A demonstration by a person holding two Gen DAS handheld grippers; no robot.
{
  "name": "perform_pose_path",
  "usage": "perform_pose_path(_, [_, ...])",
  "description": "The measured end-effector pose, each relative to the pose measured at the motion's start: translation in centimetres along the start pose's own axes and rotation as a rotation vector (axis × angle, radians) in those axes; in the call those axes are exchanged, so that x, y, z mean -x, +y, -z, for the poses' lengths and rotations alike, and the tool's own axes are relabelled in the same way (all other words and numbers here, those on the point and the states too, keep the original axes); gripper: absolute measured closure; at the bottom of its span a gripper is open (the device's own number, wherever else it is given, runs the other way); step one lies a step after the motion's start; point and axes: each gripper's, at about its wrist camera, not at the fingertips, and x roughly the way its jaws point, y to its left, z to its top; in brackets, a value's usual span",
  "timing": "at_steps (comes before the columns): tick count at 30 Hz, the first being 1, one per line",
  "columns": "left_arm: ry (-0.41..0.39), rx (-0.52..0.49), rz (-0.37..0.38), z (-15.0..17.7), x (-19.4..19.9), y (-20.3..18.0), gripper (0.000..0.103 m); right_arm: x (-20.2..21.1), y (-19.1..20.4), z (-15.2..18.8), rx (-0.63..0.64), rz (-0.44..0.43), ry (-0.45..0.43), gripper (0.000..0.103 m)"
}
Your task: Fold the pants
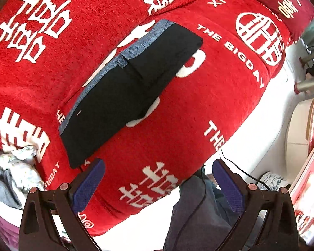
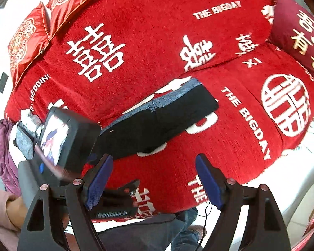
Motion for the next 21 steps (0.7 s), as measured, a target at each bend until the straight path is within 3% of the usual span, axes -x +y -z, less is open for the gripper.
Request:
perform_pose_path(6, [-0.065,-0.045,-0.010,3.6,1.9,-2.5,0.000,2.5,-1.1,6.5,-0.105,0.020,0.006,0.020])
perform_pose_path(12, [-0.115,0.035,-0.021,6.9,3.3,-1.5,0.000,3.8,-1.2,10.5,-0.158,0.002,0.030,0.020])
perform_pose_path(16, [-0.133,0.197,0.012,7.4,3.2,2.3,0.000,3.5,-1.4,10.7,-0.169,0.000,0.073,0.020])
perform_pose_path(21, [-0.129,0.431,0.046,8.4,2.1,9.1,0.000,1.8,-0.4,7.6,-0.124,-0.003,0.088,0.020])
